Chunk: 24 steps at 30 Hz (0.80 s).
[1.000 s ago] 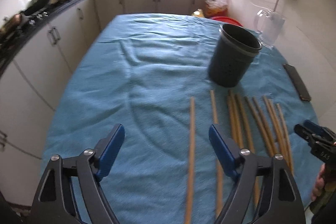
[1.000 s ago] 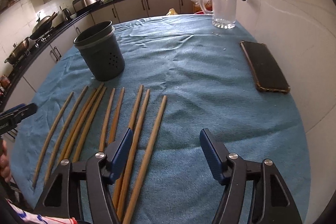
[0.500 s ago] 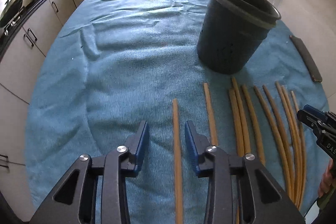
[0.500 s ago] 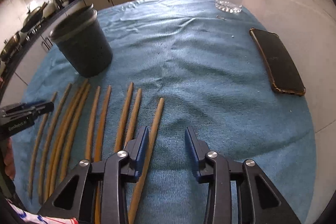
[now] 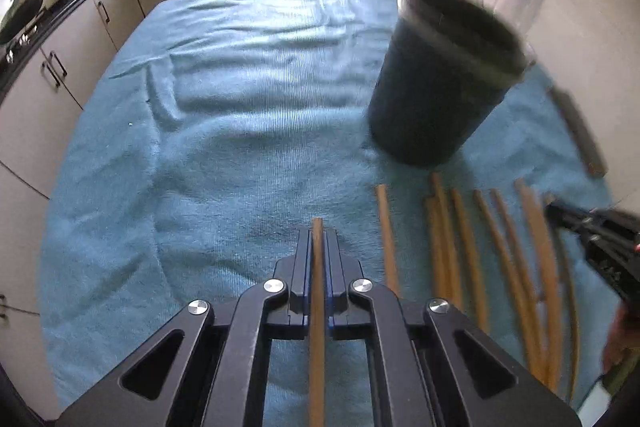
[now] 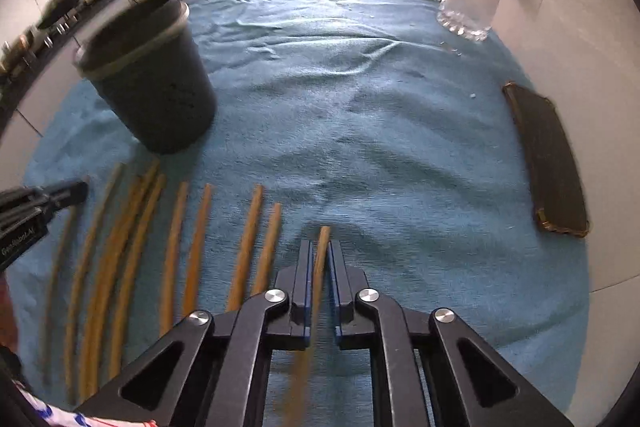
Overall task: Organize utensils
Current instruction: 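Close the left gripper on a chopstick while the right gripper grasps another chopstick, then lift both held chopsticks upright and carry them over the black holder cup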
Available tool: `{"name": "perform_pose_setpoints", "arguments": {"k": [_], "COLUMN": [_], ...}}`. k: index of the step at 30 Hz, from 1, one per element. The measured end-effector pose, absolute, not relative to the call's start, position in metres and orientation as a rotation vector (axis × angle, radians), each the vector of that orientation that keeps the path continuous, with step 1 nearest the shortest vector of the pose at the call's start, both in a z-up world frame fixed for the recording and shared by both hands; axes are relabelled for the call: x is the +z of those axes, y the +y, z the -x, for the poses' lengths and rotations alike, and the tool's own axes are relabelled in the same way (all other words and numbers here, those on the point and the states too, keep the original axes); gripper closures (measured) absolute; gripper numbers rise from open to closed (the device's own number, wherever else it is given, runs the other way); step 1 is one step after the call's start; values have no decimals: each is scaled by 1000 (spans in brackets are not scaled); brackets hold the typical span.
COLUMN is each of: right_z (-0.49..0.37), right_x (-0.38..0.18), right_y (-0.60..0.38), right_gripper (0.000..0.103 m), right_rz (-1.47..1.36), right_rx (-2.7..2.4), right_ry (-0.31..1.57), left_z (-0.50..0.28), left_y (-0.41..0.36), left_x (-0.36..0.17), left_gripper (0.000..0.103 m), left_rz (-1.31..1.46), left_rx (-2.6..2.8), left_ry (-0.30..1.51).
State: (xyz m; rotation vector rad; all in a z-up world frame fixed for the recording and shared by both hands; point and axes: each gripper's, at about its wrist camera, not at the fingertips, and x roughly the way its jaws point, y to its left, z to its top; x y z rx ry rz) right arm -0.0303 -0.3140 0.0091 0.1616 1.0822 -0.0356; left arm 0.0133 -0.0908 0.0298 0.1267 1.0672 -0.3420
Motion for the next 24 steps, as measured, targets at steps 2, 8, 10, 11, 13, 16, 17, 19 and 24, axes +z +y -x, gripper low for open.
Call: {"name": "perform_pose_setpoints", "arguments": {"k": [2,8,10,11,13,16,17,19,24], "right_z": [36,74,86,91,107,129,137,149,173], "right_x": [17,61,76,83,98,119,126,135,149], "right_y": [-317,-318,-315,-313,-309,-303,-300,-296,-285], "right_gripper": [97,97,97,97,97,97,97,97,97], "right_rz": [-192,-244,-245,-240,-223,-202,-197,-188,-176], "right_rx": [-31,1,11,12,14,20,21,23,43], "right_ry": [1049,905,860,840,788,717,693,658,604], "left_z": [-4,41,59,63,82,106,112,125,153], "left_y": [-84,-63,-56,-53,-47,-38,-36,-30,-22], "left_x": [47,110,128,133,148,166,170,177,190], "left_gripper": [98,98,98,98,98,98,98,98,98], "left_rz": [-102,-47,-36,-31,-17,9,16,32,60], "left_rx": [-348,-406,-421,-426,-437,-455,-458,-461,-465], "left_ry": [1020,858,807,791,745,693,684,661,615]}}
